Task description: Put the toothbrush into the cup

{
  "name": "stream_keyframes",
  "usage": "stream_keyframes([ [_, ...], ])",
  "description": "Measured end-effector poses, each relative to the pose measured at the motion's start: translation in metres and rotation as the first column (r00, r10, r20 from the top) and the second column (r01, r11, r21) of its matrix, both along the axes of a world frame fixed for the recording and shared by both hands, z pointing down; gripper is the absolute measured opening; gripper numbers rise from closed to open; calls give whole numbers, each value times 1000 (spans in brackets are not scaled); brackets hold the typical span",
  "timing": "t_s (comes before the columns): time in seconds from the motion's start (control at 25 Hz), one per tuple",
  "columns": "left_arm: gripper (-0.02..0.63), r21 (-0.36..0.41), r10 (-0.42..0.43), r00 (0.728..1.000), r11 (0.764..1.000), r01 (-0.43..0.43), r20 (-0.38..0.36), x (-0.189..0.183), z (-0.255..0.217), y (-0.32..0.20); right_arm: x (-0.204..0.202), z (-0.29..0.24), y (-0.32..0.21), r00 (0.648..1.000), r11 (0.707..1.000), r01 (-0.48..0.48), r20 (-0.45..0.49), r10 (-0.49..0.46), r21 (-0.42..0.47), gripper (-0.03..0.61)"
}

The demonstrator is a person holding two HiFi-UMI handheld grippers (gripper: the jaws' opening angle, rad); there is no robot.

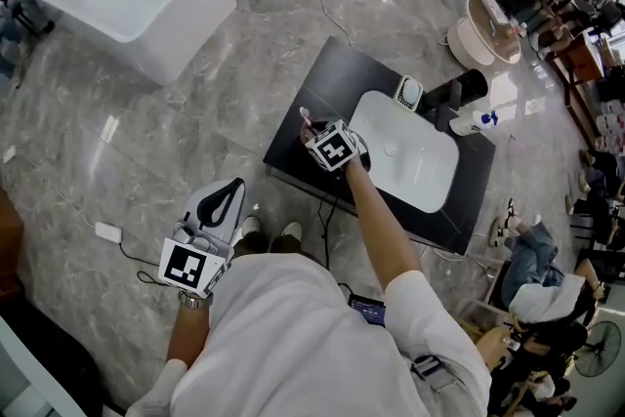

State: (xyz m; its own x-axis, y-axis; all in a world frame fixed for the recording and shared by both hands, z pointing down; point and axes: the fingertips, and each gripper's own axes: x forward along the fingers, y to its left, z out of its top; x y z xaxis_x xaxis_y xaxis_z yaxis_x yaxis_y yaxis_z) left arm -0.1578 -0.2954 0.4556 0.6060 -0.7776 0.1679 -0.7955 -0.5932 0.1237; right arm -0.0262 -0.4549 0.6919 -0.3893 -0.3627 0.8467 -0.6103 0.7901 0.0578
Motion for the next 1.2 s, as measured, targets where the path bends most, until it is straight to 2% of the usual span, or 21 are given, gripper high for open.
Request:
stream_keyframes([
  [0.16,2,1,14,1000,1000,-14,-2,6,-1,-3,4,-1,-2,1000,1000,-16,1,16,24,63],
  [0.24,2,1,22,1000,1000,-22,-1,8,-1,-4,5,-5,-3,999,999,-25,24,24,35,91],
  [0.44,2,2,50,999,999,-50,1,19,1,-9,10,-37,-2,985,989,-95,155,77,114,59],
  [0.64,2,21,89,996,996,-89,3,29,-6,-17,19,-109,31,919,957,-197,381,104,212,14],
  [0.88,2,45,144,990,988,-144,8,47,-15,-30,32,-212,91,803,903,-282,595,38,324,12],
  [1.0,2,52,179,984,982,-179,16,60,-18,-32,34,-253,124,769,878,-293,639,-19,379,12],
  [1.12,2,54,212,977,976,-213,20,71,-19,-31,38,-277,149,772,854,-302,635,-43,424,12],
  [1.2,2,57,231,973,971,-232,21,77,-20,-31,42,-288,160,760,837,-326,648,-44,439,12],
])
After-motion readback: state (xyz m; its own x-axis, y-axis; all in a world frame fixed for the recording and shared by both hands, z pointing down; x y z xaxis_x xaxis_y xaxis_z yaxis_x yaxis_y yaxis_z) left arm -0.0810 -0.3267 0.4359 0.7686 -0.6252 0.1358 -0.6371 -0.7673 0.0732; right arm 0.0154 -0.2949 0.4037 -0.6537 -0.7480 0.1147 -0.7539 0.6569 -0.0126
